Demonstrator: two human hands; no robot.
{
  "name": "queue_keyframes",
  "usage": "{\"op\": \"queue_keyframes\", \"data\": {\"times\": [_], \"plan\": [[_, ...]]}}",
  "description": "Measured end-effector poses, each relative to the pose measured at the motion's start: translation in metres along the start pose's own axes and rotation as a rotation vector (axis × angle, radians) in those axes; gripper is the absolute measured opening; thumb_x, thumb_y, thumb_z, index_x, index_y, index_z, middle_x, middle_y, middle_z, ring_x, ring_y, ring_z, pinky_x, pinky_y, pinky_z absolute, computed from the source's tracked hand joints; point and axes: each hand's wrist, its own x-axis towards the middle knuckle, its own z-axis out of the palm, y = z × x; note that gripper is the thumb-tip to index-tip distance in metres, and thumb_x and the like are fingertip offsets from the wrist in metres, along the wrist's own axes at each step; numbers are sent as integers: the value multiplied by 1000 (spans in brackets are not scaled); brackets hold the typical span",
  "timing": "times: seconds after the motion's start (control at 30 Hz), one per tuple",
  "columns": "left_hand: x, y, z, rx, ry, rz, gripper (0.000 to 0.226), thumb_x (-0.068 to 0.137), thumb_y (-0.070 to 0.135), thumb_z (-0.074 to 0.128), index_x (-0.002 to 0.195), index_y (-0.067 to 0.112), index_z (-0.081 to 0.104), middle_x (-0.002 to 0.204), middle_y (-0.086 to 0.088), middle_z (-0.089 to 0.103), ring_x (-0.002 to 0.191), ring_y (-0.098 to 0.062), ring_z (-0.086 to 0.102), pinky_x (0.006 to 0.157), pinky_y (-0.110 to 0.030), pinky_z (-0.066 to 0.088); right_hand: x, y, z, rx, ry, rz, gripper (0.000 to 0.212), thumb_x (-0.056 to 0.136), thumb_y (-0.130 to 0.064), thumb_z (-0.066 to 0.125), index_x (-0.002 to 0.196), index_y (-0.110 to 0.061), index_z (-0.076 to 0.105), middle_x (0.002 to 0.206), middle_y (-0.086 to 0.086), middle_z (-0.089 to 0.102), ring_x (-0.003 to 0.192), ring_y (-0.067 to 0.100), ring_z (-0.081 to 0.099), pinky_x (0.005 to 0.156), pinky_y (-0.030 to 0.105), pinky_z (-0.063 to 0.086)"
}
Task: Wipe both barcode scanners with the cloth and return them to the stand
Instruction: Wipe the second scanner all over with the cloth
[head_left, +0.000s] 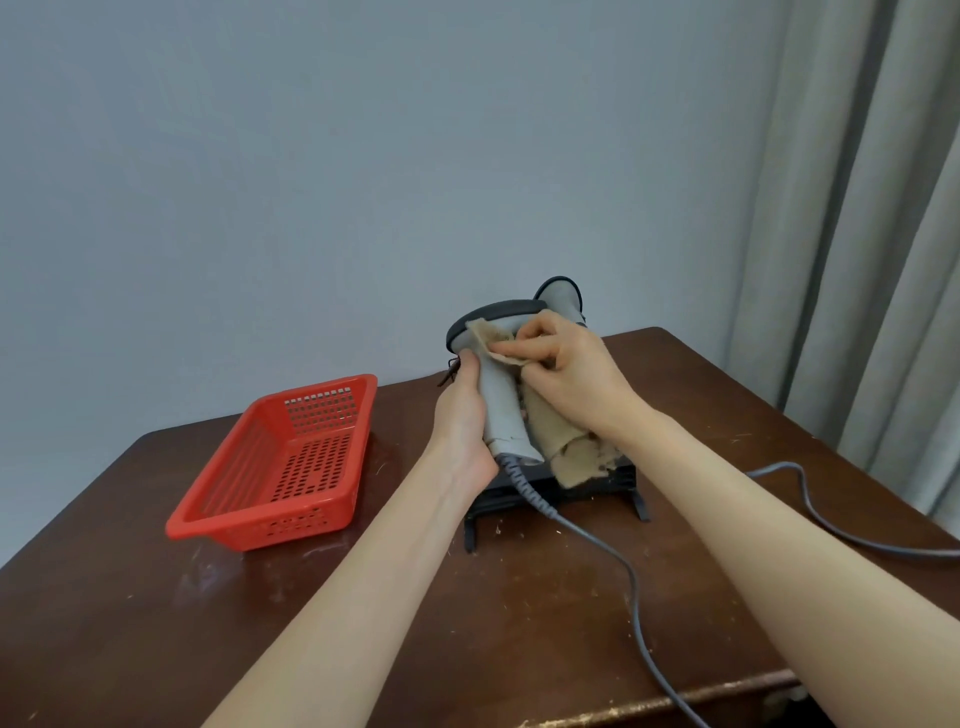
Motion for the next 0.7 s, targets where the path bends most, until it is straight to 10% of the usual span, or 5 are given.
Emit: {"op": "queue_keyframes", "data": {"times": [0.27,0.43,0.7], "plan": [[5,7,-13,-166,-45,-115,61,95,54,38,115,1,60,107,-20,67,91,-33,68,80,-45,54,-22,-2,7,91,-185,-36,34,82,2,58,98,-23,75,90,-1,56,86,17,56,76,29,47],[2,0,-7,-90,32,-19,46,95,46,46,110,6,63,88,-11,70,69,-21,67,63,-34,55,0,0,5,62,9,72,40,85,5,53,110,-21,70,86,-9,48,85,11,50,72,9,39],[6,11,-21,-182,-48,-120,63,93,58,39,115,1,58,125,-18,57,116,-33,57,96,-44,47,-25,-6,10,143,-185,-60,37,83,3,58,96,-27,75,90,3,56,99,23,56,86,39,47]]}}
